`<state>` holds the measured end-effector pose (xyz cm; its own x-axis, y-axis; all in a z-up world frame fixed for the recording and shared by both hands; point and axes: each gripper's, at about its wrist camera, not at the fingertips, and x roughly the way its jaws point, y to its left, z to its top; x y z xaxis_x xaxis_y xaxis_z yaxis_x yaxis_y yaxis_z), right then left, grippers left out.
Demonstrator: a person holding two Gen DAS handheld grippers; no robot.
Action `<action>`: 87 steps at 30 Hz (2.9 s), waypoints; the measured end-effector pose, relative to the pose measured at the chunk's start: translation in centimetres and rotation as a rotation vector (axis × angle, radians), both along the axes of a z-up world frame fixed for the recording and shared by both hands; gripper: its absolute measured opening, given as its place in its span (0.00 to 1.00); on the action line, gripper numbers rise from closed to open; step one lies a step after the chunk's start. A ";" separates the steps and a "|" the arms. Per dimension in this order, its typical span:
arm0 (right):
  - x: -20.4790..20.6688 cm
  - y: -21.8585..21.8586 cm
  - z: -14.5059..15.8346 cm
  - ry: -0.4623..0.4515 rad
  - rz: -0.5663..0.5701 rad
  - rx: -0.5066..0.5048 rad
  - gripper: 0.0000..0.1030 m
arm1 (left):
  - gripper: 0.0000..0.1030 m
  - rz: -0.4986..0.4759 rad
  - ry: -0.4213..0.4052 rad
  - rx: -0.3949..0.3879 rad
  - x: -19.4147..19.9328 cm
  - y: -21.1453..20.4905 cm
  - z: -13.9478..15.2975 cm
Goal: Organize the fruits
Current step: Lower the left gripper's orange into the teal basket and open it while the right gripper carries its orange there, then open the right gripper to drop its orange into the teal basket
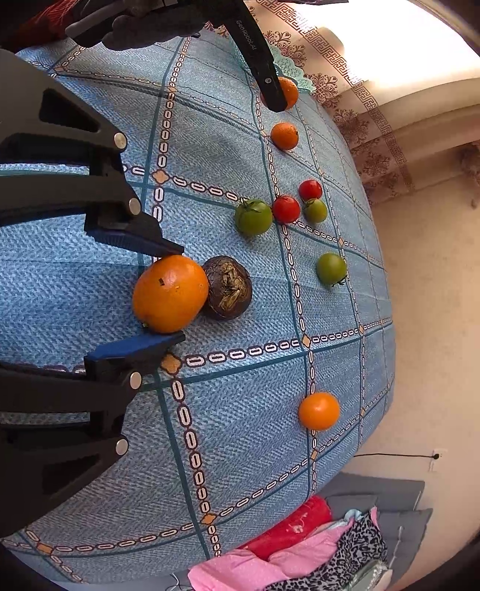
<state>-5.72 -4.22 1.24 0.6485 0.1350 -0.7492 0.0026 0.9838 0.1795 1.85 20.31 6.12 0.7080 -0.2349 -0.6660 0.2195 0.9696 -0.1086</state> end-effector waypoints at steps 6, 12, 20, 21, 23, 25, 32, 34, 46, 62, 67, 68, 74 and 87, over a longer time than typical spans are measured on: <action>-0.8 -0.2 1.0 -0.038 -0.013 0.007 0.40 | 0.38 0.062 -0.043 -0.004 0.0 2.3 1.8; -1.6 0.4 3.0 -0.095 -0.006 0.045 0.40 | 0.38 0.164 -0.090 -0.020 0.3 6.2 3.8; -1.2 3.3 6.2 -0.163 0.052 0.052 0.39 | 0.38 0.318 -0.153 -0.024 0.0 12.1 6.2; -1.0 3.8 6.5 -0.169 0.062 0.051 0.40 | 0.38 0.335 -0.160 -0.028 0.0 12.9 6.4; -0.6 4.8 7.3 -0.183 0.084 0.051 0.40 | 0.38 0.366 -0.171 -0.032 0.0 14.4 6.9; 0.0 6.0 8.0 -0.196 0.113 0.055 0.40 | 0.38 0.398 -0.180 -0.025 0.0 15.8 7.1; 2.3 12.2 10.4 -0.238 0.243 0.047 0.40 | 0.38 0.474 -0.174 -0.025 0.4 19.9 7.3; 3.2 14.2 10.9 -0.243 0.282 0.047 0.40 | 0.38 0.492 -0.177 -0.013 0.4 20.7 7.4; 8.8 25.4 11.6 -0.199 0.442 0.084 0.40 | 0.38 0.494 -0.133 -0.036 1.3 22.6 6.5; 13.8 31.6 9.4 -0.143 0.464 0.046 0.40 | 0.61 0.531 -0.104 -0.083 1.9 24.7 5.8; 13.9 32.4 8.5 -0.135 0.466 0.041 0.40 | 0.67 0.538 -0.132 -0.080 1.2 24.7 6.5; 13.9 32.6 8.4 -0.134 0.466 0.037 0.40 | 0.68 0.545 -0.137 -0.080 1.0 24.8 6.6; 14.2 33.4 8.4 -0.131 0.472 0.029 0.40 | 0.80 0.569 -0.169 -0.095 0.1 25.3 7.5; 12.3 31.6 9.6 -0.208 0.431 0.029 0.69 | 0.95 0.594 -0.231 -0.082 -0.7 25.1 8.7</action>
